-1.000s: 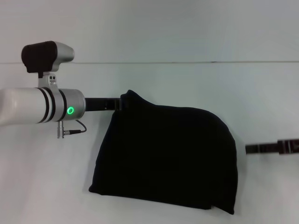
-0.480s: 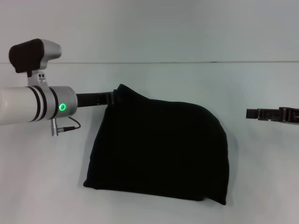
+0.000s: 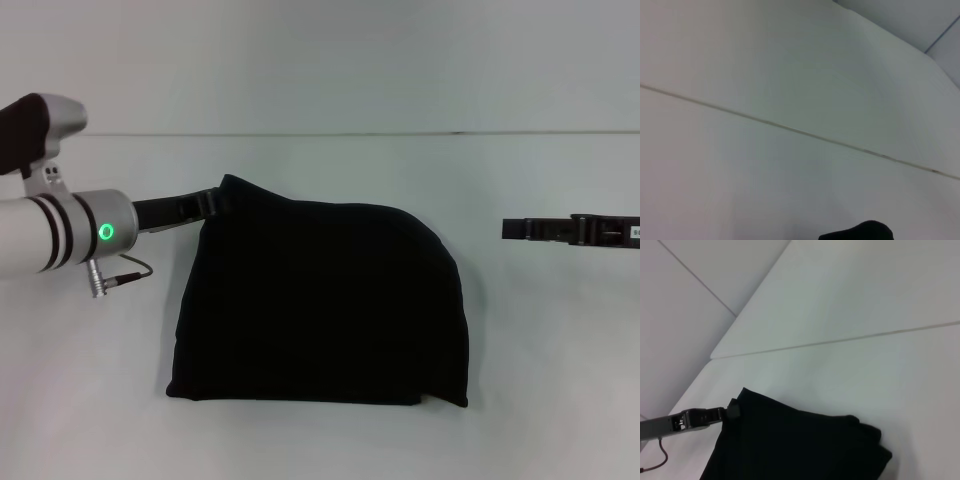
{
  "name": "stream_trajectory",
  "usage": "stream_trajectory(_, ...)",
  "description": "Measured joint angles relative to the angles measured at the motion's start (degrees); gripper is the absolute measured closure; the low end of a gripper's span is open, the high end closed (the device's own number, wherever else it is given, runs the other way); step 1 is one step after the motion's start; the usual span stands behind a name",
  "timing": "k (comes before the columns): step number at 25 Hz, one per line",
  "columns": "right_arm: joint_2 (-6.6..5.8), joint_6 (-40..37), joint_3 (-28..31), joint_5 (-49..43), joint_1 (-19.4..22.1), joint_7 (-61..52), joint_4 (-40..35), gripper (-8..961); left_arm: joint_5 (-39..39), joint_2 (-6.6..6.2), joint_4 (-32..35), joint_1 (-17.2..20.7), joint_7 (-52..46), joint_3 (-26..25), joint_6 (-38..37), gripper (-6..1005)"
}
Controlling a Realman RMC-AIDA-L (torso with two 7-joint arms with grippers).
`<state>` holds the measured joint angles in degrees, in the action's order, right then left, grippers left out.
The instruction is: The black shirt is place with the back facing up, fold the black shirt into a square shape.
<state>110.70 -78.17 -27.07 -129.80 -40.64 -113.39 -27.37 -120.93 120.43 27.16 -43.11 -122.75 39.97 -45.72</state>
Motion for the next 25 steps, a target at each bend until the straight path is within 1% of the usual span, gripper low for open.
stream_trajectory(5,0.42,0.4,-1.2,-0.1,-0.5,0.6,0.0,267,0.0,0.07,0.0,1.2,-0.1,-2.8,-0.1,926)
stream_trajectory(10,0.60,1.1,-1.8,0.0,-1.0,0.8,0.0,275,0.0,0.16,0.0,1.3,-0.1,-3.0,-0.7,923)
stream_trajectory(12,0.90,1.2,-1.8,0.0,-1.3,1.6,0.0,279,0.0,0.22,0.0,1.2,-0.1,-2.9,-0.7,922)
stream_trajectory(15,2.03,2.1,-1.8,0.1,-1.8,3.6,-0.2,284,0.0,0.26,0.0,1.1,-0.1,-2.8,-0.7,921)
stream_trajectory(16,2.68,3.2,-1.8,0.2,-2.0,4.2,-0.3,286,0.0,0.28,0.0,1.1,-0.1,-2.8,-0.7,920)
stream_trajectory(19,4.13,6.4,-1.8,0.2,-2.6,5.6,-0.4,291,0.0,0.36,0.0,1.2,-0.1,-2.9,-0.8,919)
stream_trajectory(24,6.68,9.2,-1.9,2.6,-3.8,13.4,0.0,300,0.0,0.50,0.4,1.4,-0.1,-3.1,-0.8,916)
stream_trajectory(25,7.11,9.4,-1.9,3.0,-4.0,14.5,0.1,390,0.0,0.51,0.4,1.4,-0.1,-3.1,-0.8,916)
